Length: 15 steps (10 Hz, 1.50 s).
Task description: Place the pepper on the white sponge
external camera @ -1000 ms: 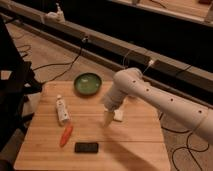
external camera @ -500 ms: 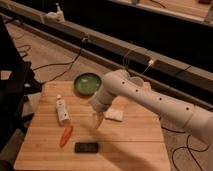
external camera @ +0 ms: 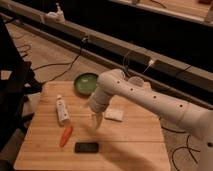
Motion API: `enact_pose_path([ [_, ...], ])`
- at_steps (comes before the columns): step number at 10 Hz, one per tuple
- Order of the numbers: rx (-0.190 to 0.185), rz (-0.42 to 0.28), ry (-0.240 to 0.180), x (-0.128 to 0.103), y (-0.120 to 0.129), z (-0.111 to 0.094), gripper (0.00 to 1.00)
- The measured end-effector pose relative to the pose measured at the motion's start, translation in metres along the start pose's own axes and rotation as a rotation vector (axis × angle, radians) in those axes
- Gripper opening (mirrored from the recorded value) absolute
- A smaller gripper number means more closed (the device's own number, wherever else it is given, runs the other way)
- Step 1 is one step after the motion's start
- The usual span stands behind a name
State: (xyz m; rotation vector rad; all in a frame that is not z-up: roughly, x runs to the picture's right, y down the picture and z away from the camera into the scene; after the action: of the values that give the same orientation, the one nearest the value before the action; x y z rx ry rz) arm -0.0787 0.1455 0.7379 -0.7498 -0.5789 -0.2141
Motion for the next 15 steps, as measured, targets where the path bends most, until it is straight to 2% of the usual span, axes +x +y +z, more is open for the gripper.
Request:
enact_pose_path([
  [2,-0.029,-0.058,0.002,-0.008,-0.015,0.019,0.8],
  [4,-0.076,-0.119,-0.008,-0.021,-0.033,0.053,0.8],
  [8,-0.165,-0.207,-0.07,-0.044,-0.041,0.109,0.8],
  [10,-0.174,-0.214,-0.096,-0.045,-0.042,0.115,0.8],
  [12,-0.167,-0.21,-0.11,-0.044,-0.042,0.115,0.8],
  [13,-0.153,-0.208,-0.125,-0.046,-0.043,0.111,0.8],
  [15,-0.092,-0.247,-0.174,-0.066,-0.048,0.094,0.8],
])
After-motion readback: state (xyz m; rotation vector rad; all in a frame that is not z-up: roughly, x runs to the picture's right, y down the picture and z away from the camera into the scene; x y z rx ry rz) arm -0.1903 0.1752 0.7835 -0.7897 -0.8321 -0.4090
